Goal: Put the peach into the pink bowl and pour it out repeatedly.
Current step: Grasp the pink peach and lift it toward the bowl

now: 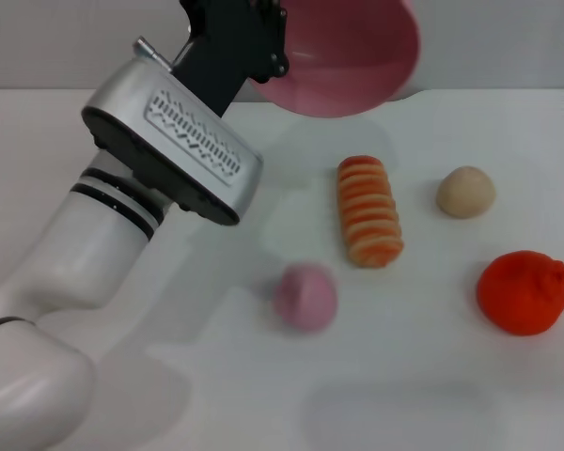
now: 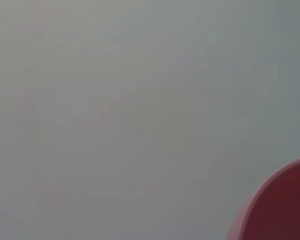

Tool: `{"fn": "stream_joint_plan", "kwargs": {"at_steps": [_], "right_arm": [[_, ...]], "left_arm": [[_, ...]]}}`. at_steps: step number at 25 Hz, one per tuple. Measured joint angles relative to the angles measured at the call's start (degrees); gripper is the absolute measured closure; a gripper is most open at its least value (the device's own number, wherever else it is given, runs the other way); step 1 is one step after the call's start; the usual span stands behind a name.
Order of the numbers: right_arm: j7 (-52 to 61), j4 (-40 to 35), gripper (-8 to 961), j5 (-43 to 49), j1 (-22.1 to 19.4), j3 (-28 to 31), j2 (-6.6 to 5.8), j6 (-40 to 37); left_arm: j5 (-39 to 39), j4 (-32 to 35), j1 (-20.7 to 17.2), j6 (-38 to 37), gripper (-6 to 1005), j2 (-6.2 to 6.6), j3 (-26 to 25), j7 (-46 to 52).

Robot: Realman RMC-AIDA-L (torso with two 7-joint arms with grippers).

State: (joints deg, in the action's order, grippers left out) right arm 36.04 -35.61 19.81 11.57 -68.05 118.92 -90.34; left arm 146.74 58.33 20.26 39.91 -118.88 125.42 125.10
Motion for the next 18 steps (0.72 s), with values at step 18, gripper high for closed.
{"fn": "stream_joint_plan", "kwargs": {"at_steps": [18], "right_arm": [[20.2, -9.7, 560, 29.3, 3.1, -0.4, -2.46, 4.6]], "left_arm": [[-12.7, -4.5, 23.9, -80.7, 955, 1.42, -54.7, 9.5]]}}
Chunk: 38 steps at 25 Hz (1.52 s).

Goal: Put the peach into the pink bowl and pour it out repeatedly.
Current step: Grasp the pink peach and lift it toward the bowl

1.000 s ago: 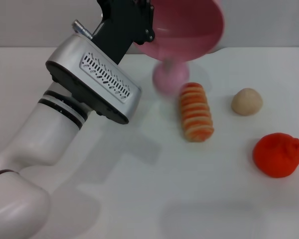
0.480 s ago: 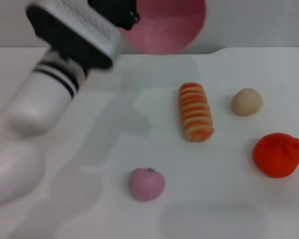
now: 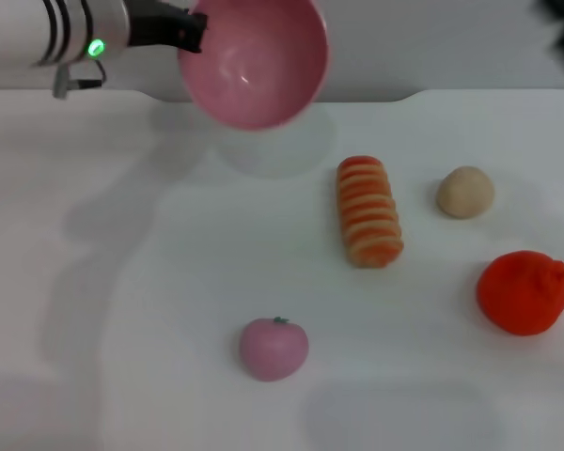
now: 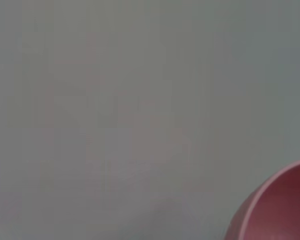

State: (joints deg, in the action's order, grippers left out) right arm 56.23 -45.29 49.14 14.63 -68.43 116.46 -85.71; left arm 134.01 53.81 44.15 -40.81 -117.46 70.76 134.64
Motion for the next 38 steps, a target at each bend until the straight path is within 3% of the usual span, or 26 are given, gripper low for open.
{"fn": "stream_joint_plan", "kwargs": {"at_steps": [2, 4, 5, 7, 11, 13, 17, 21, 25, 38], "right_arm": [[7.0, -4.3, 562, 9.3, 1.0, 0.0, -0.41, 1.1], [16.9, -9.7, 563, 20.2, 2.8, 0.0, -0.76, 1.4], [20.5, -11.7, 564, 24.0, 3.7, 0.0, -0.86, 1.4], [31.5, -17.4, 565, 36.8, 6.4, -0.4, -0.73, 0.5], [47.4, -25.0, 568, 59.9, 13.1, -2.7, 1.91, -2.3], [52.4, -23.9, 569, 67.0, 16.7, -5.9, 2.36, -2.0], [55.1, -14.9, 572, 68.5, 23.6, -11.5, 2.47, 2.4], [54.9, -8.4, 574, 66.1, 27.1, -17.4, 2.68, 9.8], [55.0, -7.3, 577, 62.7, 27.2, -23.0, 2.77, 15.3], [56.2, -2.7, 586, 61.1, 27.4, -28.8, 2.85, 16.5]], "left_arm": [[5.5, -1.8, 2.8, -4.3, 955, 0.05, -5.4, 2.0], [5.5, -1.8, 2.8, -4.3, 955, 0.05, -5.4, 2.0], [11.0, -1.4, 3.9, -7.8, 955, 0.23, -7.4, 5.9], [12.0, -1.1, 4.0, -8.6, 955, 0.52, -7.5, 7.1], [12.8, -0.9, 4.0, -9.4, 955, 0.90, -7.5, 8.2], [13.1, -0.7, 3.2, -11.0, 955, 1.62, -7.6, 9.4], [13.2, -0.7, 2.7, -11.2, 955, 1.58, -7.6, 9.4], [13.2, -0.7, 2.0, -11.5, 954, 1.36, -7.4, 9.4], [13.3, -0.5, 1.0, -12.1, 954, 0.94, -7.2, 9.4], [13.3, -0.5, 0.2, -12.5, 954, 0.31, -7.2, 8.9]]}}
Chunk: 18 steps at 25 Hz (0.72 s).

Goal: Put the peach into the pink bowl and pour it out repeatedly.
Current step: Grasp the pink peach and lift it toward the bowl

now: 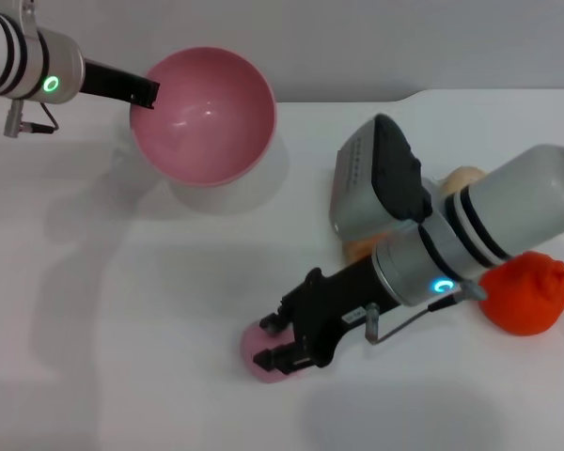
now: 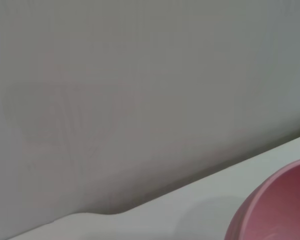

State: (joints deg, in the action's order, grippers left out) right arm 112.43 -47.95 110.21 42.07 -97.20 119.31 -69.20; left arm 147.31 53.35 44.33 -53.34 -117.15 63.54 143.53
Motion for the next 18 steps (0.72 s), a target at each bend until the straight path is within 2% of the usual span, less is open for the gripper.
{"fn": "stream_joint_plan", "kwargs": {"at_steps": [18], "right_arm": [[1.4, 3.5, 597, 0.3, 0.2, -1.2, 0.05, 6.6]], "left_arm": [[0.0, 0.2, 0.1, -0.1, 954, -0.45, 1.8, 0.0]]}}
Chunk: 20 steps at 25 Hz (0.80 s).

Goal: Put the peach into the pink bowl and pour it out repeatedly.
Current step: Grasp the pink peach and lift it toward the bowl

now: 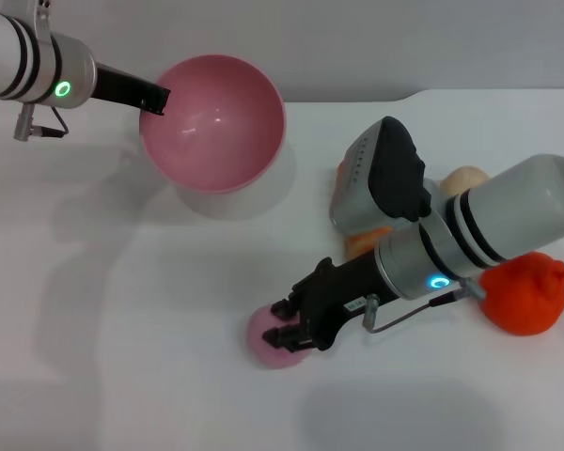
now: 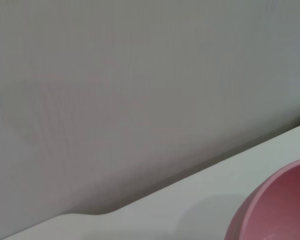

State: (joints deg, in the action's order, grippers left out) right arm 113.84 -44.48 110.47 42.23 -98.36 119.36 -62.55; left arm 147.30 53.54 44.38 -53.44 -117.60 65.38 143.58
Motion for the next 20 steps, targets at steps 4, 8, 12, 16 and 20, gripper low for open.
{"fn": "stream_joint_plan", "kwargs": {"at_steps": [4, 8, 12, 16, 20], "right_arm": [[-0.3, 0.1, 600, 0.1, 0.1, -0.3, -0.09, 0.4], [-0.8, 0.2, 645, 0.2, 0.4, -1.0, -0.23, 0.2], [-0.8, -0.4, 817, 0.2, 0.1, -1.0, -0.28, 0.4], [-0.5, -4.6, 885, 0.1, -1.4, -0.3, -0.57, -0.8], [-0.1, -14.7, 912, 0.3, -5.6, 3.2, -0.71, -4.6]], "left_arm": [[0.0, 0.0, 0.0, 0.0, 954, 0.00, 0.0, 0.0], [-0.1, 0.0, 0.0, 0.1, 954, 0.00, 0.0, 0.0], [-0.1, 0.0, 0.1, 0.4, 954, 0.00, 0.0, 0.0], [-0.2, 0.0, 0.1, 0.4, 954, 0.00, 0.0, 0.0], [-0.2, -0.3, 0.0, 0.4, 954, 0.01, 0.0, 0.0]]}}
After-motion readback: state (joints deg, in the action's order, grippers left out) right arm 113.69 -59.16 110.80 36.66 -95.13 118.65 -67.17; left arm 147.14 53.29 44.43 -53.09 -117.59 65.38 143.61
